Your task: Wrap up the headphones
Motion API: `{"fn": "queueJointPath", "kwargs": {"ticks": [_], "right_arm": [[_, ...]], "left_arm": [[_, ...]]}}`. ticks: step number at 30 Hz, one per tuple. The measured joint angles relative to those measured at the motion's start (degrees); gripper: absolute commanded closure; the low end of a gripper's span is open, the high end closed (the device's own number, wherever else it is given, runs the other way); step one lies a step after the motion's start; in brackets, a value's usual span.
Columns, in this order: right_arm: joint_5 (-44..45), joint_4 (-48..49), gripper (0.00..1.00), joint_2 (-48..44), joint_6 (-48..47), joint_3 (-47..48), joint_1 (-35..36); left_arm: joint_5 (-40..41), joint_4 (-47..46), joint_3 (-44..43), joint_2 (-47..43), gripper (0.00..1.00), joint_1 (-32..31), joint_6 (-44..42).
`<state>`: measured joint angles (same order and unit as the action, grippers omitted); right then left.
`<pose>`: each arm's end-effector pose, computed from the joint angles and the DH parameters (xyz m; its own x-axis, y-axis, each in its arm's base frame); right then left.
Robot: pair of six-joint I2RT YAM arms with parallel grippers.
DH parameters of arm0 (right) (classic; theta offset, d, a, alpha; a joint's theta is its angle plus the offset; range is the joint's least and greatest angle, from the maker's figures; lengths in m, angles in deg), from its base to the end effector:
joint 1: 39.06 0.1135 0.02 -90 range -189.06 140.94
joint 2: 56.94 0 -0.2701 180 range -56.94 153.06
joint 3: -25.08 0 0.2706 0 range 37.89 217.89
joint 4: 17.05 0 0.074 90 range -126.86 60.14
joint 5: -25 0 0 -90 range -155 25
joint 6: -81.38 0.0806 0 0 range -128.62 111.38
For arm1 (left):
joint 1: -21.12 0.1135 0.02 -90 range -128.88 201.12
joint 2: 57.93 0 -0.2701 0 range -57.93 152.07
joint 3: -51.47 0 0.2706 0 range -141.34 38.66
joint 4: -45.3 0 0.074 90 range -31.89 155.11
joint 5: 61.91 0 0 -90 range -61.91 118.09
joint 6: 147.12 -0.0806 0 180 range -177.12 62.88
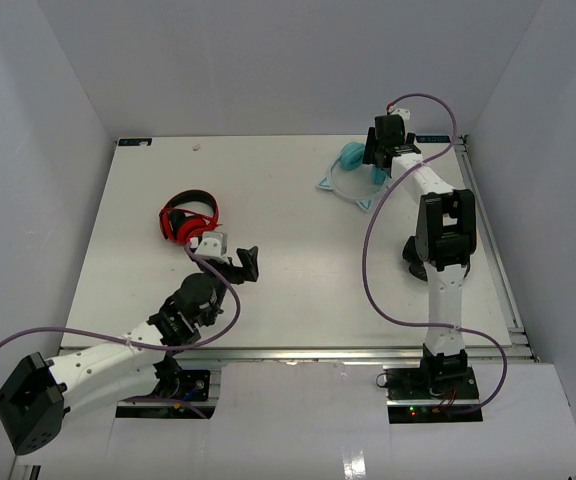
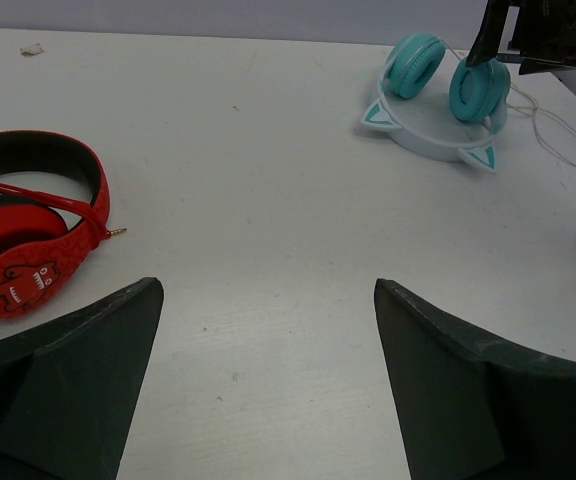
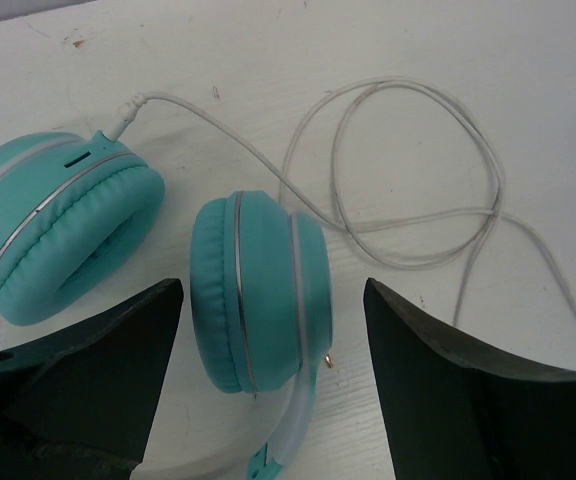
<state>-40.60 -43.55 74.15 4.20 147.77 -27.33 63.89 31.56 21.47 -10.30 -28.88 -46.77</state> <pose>0.5806 0.0866 0.1932 -0.5137 0.0997 -0.8522 0.2672 0.9624 -0.0485 0.1871 -0.1497 0.2216 -0.0871 -0.1229 -0.9886 0.2343 0.9620 -0.1402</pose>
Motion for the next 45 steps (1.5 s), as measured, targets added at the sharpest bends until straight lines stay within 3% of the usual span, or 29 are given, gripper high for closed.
{"fn": "queueJointPath", "kwargs": {"ticks": [13,16,20,23,28,33,38,45], "right_arm": [[-1.09,-0.07,0.30,2.63,0.11,1.06,-0.02],[-1.22,-0.07,0.33,3.05,0.20,1.08,-0.04],[-1.26,-0.35,0.60,3.29,0.51,1.11,-0.08],[-1.25,-0.88,0.91,3.29,1.19,1.15,-0.22],[-4.36,-0.52,0.92,1.40,6.47,-1.72,-0.44],[-10.43,0.26,0.92,-10.87,17.72,-19.41,0.90],[-12.48,7.45,0.92,-22.36,27.17,-37.61,8.37],[-10.48,18.11,0.92,-28.88,32.77,-46.44,21.86]], "left_arm": [[0.94,2.35,-2.71,6.39,0.02,0.00,3.23],[0.32,2.53,-2.71,6.31,0.08,0.00,3.01],[-0.35,2.12,-2.48,4.95,0.09,0.00,3.09],[-1.25,1.15,-1.81,2.75,0.08,0.00,3.08],[-1.37,0.33,-1.78,2.28,0.10,0.00,4.67],[0.22,4.70,-6.16,8.07,0.12,0.00,11.21],[1.86,12.75,-12.76,10.98,0.15,0.00,20.63],[2.12,19.05,-16.30,9.00,0.20,0.00,28.22]]}}
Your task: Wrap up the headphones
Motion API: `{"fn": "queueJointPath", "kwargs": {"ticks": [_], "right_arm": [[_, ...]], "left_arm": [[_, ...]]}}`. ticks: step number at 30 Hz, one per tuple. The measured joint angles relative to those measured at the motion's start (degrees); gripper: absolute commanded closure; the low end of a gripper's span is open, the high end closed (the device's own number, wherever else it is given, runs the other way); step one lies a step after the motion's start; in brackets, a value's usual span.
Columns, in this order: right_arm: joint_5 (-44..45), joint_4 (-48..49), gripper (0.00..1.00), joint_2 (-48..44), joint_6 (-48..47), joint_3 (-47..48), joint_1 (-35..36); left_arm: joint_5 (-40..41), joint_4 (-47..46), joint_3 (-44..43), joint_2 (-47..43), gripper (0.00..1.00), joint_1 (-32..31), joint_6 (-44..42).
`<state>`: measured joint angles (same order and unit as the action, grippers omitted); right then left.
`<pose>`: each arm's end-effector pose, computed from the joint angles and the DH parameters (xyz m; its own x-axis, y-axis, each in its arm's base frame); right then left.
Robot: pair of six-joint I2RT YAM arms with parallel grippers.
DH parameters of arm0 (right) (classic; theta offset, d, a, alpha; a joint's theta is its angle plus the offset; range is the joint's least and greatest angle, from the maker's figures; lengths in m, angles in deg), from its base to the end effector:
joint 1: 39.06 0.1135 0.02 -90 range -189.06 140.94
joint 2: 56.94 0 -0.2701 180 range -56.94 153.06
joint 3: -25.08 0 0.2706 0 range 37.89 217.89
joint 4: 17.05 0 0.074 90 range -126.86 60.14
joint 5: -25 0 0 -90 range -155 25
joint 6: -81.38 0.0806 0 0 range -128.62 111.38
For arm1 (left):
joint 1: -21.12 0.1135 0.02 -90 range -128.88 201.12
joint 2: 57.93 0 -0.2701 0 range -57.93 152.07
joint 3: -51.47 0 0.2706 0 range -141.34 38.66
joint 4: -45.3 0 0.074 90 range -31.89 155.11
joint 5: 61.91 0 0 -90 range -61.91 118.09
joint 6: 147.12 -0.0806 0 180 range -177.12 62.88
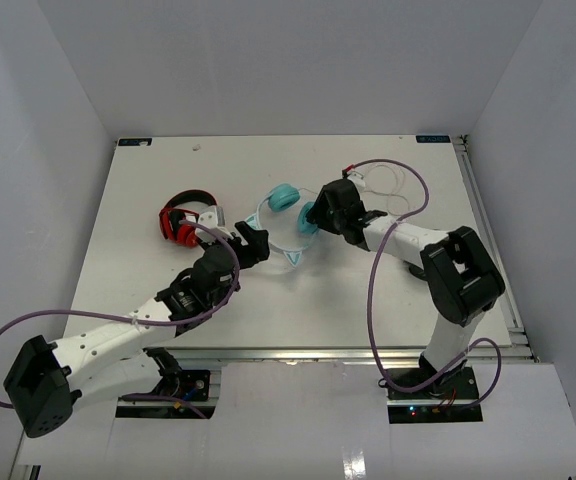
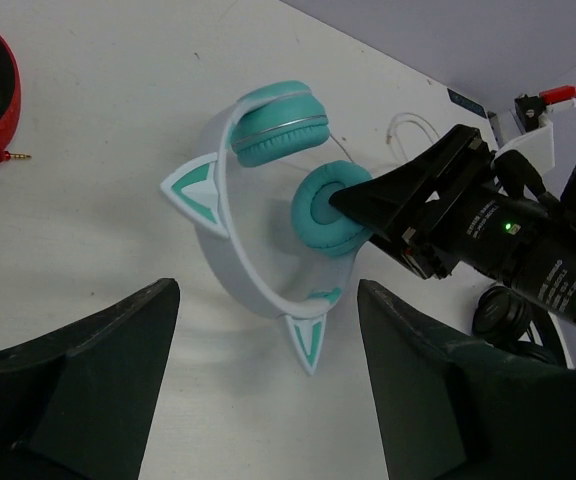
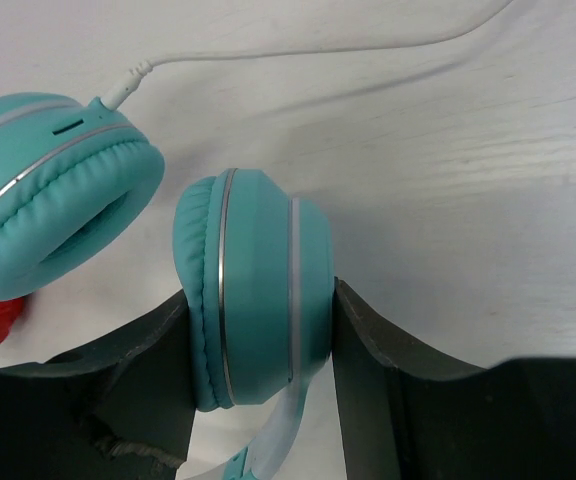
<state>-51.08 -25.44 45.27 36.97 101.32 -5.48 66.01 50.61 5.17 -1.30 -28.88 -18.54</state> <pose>0.3824 0.2306 0.1731 -0.5944 0.4377 -0.6747 0.0760 0.8657 0.4947 0.2116 -0.1751 0.2535 -0.2751 -0.4375 -0.8561 0.0670 0.8796 -0.4710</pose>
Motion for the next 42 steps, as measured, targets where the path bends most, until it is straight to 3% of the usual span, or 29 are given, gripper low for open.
{"fn": "queueJointPath", "kwargs": {"ticks": [12,26,42], "right_arm": [[9.76,12.15,0.92,-7.57,3.08,-10.54,7.71],[24.79,15.60,0.92,-12.13,2.28,-14.60,16.06],[35.22,21.47,0.92,-15.52,4.98,-21.38,21.16]], "left_arm": [[0.54,12.24,-2.28,-0.97,0.25,0.00,9.76],[2.82,19.63,-11.22,13.10,0.40,0.00,16.10],[5.74,24.76,-15.17,19.28,0.48,0.02,21.48]]}}
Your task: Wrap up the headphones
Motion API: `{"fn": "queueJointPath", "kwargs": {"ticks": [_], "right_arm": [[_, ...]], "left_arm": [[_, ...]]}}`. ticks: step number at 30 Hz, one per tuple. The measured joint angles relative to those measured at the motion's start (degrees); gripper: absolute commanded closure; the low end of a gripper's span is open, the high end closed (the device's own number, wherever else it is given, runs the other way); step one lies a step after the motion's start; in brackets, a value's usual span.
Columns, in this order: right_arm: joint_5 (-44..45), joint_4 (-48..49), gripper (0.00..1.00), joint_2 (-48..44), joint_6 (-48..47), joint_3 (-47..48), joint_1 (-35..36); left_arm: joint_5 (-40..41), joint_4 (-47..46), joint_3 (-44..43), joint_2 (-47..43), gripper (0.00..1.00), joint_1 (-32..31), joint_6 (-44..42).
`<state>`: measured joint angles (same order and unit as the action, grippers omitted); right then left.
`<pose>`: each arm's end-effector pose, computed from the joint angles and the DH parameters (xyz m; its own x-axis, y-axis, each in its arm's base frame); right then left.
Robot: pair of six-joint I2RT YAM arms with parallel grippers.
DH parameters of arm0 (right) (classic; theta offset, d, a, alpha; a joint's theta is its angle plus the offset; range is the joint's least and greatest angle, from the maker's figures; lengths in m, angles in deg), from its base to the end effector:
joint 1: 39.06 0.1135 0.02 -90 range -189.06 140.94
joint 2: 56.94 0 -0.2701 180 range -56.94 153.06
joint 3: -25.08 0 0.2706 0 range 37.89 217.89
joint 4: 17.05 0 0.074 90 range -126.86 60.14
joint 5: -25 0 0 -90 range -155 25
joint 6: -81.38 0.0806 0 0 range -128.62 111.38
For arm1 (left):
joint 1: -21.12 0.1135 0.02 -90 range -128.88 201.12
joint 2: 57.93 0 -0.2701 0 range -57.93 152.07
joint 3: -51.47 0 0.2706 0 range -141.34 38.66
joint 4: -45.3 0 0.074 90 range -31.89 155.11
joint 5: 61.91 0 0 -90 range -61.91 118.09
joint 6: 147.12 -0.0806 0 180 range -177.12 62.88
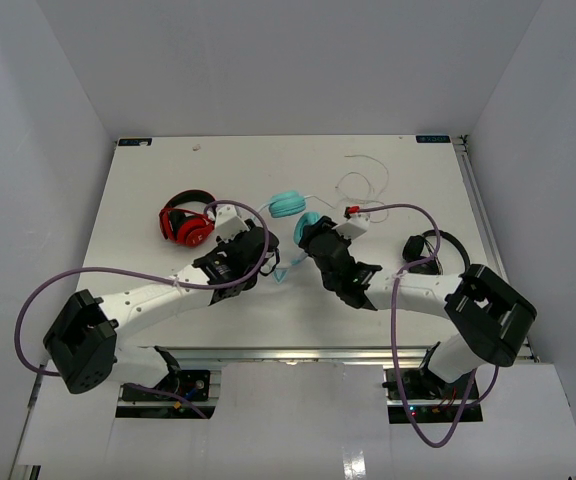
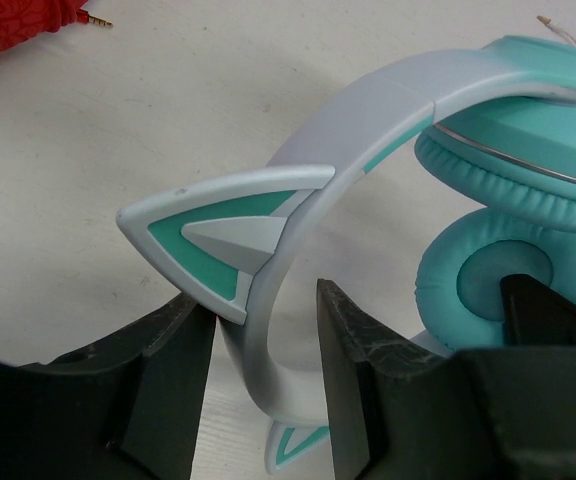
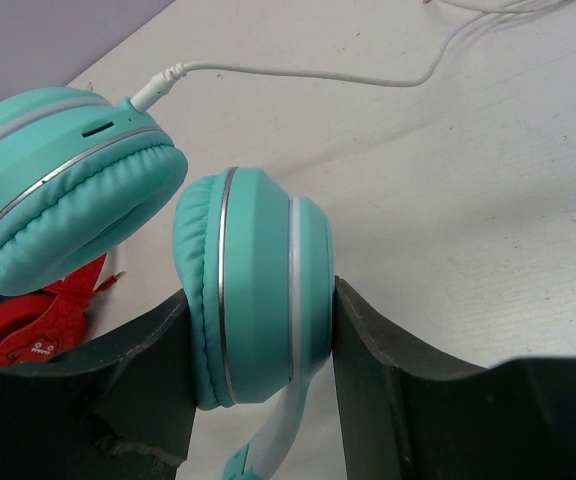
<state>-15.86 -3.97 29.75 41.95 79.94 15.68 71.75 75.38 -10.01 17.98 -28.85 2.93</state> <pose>0.2543 0.2541 0.1997 -0.2111 0.5767 -0.7892 0.0666 0.8140 0.5770 0.2424 -0.2021 0.2153 -0.4307 -0.4618 -0.7754 -0.2722 0.8856 -0.3763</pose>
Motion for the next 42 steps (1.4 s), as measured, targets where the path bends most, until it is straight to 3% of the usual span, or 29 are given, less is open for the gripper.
{"fn": "queueJointPath", "kwargs": {"ticks": [8,16,26,28,33,37,42], "right_arm": [[4.97,-0.37,0.92,0.00,0.46,-0.06,1.78],[10.95,-7.58,0.92,0.02,3.57,3.93,4.37],[13.00,-12.32,0.92,0.02,9.03,4.82,5.42],[13.12,-13.41,0.92,0.02,10.45,5.01,5.46],[13.42,-14.52,0.92,0.02,12.79,5.22,5.74],[13.54,-15.37,0.92,0.02,13.91,5.22,5.77],[13.91,-15.65,0.92,0.01,14.55,5.22,5.77]], "left_arm": [[-0.11,0.79,-0.75,2.06,0.49,-0.01,0.93],[1.58,1.67,-2.64,2.99,0.46,-0.13,-0.59],[2.41,1.79,-2.71,2.99,0.45,-0.60,-1.11],[2.36,1.76,-2.73,2.99,0.39,-0.63,-1.16],[1.97,1.61,-2.84,2.99,0.37,-1.46,-1.57],[1.97,1.63,-2.84,2.99,0.40,-1.75,-1.60],[2.50,2.09,-2.84,2.99,0.58,-1.75,-1.65]]}}
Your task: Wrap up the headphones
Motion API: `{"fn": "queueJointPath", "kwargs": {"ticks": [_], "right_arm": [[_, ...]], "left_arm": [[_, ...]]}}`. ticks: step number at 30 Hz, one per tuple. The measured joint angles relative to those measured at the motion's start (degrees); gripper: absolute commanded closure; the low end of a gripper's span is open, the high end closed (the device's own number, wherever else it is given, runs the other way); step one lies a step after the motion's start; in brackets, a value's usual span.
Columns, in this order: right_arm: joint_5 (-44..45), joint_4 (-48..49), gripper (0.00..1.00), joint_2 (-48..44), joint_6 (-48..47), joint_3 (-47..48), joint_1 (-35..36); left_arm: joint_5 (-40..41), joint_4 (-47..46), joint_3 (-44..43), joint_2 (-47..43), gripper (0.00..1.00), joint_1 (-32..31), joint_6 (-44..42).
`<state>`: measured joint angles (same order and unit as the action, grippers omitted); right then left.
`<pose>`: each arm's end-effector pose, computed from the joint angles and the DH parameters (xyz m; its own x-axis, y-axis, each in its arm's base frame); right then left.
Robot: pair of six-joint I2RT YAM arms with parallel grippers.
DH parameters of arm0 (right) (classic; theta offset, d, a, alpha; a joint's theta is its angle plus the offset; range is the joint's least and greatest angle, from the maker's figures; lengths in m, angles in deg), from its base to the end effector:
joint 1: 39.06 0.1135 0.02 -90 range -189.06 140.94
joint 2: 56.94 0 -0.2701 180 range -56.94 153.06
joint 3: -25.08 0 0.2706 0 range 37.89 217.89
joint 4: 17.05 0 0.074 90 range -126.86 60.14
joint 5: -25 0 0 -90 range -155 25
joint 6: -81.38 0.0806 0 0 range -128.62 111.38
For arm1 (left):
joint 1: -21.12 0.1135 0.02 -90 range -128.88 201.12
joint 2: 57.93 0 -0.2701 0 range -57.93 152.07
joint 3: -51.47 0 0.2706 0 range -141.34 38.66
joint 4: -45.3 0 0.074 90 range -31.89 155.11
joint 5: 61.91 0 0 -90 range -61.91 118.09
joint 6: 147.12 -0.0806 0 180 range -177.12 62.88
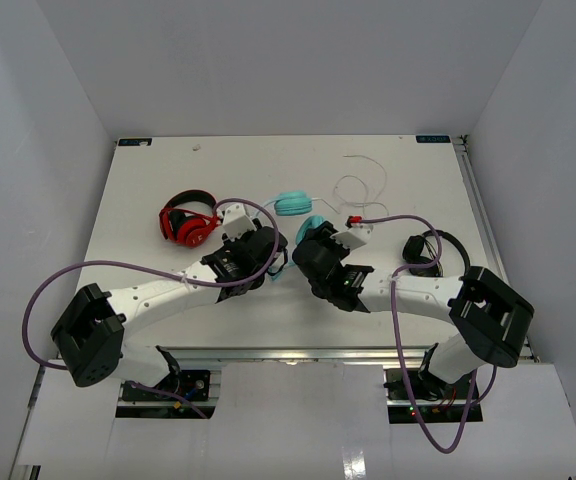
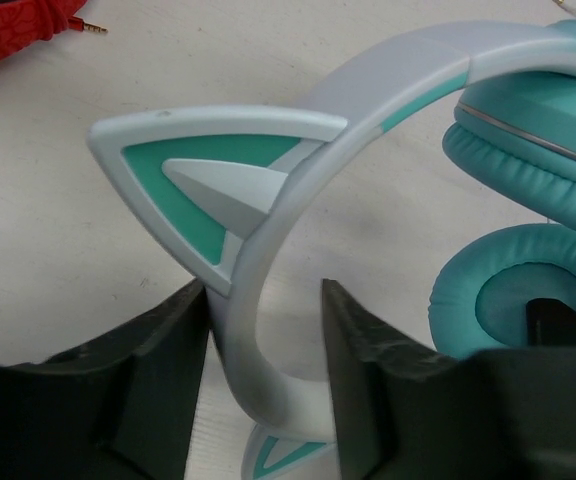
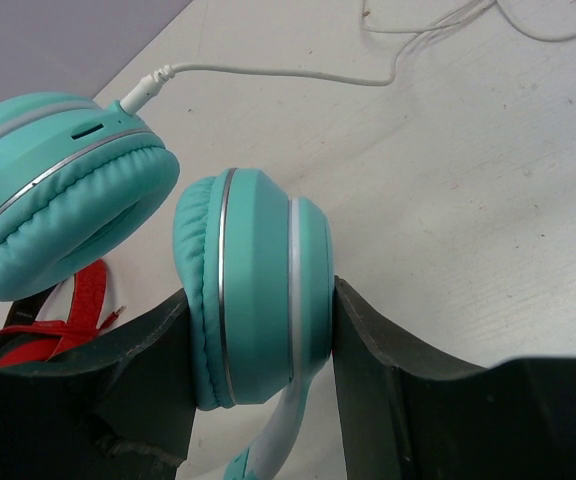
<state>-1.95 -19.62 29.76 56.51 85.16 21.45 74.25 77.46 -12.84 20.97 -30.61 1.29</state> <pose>0.2313 0.2631 0.2080 -0.1113 0.6384 -0.7616 0.2130 0.7639 0.6092 0.2431 -0.2143 0.2158 -0.4388 -0.3964 -0.8064 -0.2598 0.9151 -0.3084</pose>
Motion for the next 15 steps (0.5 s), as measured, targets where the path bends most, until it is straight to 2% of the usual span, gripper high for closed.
{"fn": "queueJointPath", "kwargs": {"ticks": [4,5,6,7,10,12,15], "right_arm": [[0.24,-0.11,0.92,-0.35,0.68,-0.02,-0.02],[0.37,-0.22,0.92,-0.54,0.68,-0.02,-0.01],[0.48,-0.30,0.92,-0.71,0.67,-0.02,0.01],[0.49,-0.30,0.92,-0.81,0.61,-0.04,0.04],[1.63,-1.05,0.91,-0.86,0.55,-0.03,1.27],[2.06,-2.05,0.83,-0.86,0.43,-0.02,1.75],[1.83,-2.50,0.51,-0.84,0.39,-0.02,1.86]], "left_arm": [[0.99,0.19,0.02,0.23,0.73,-0.06,0.53],[1.39,0.15,0.02,0.55,0.79,-0.10,0.53],[1.83,0.10,0.00,0.92,0.90,-0.13,0.54],[2.45,0.07,-0.07,1.49,0.95,-0.14,0.62],[4.07,-0.15,-0.77,4.09,1.00,-0.10,0.35],[4.23,-0.07,-0.88,4.83,1.00,-0.12,0.06],[4.48,-0.08,-0.87,4.90,1.00,-0.19,-0.39]]}}
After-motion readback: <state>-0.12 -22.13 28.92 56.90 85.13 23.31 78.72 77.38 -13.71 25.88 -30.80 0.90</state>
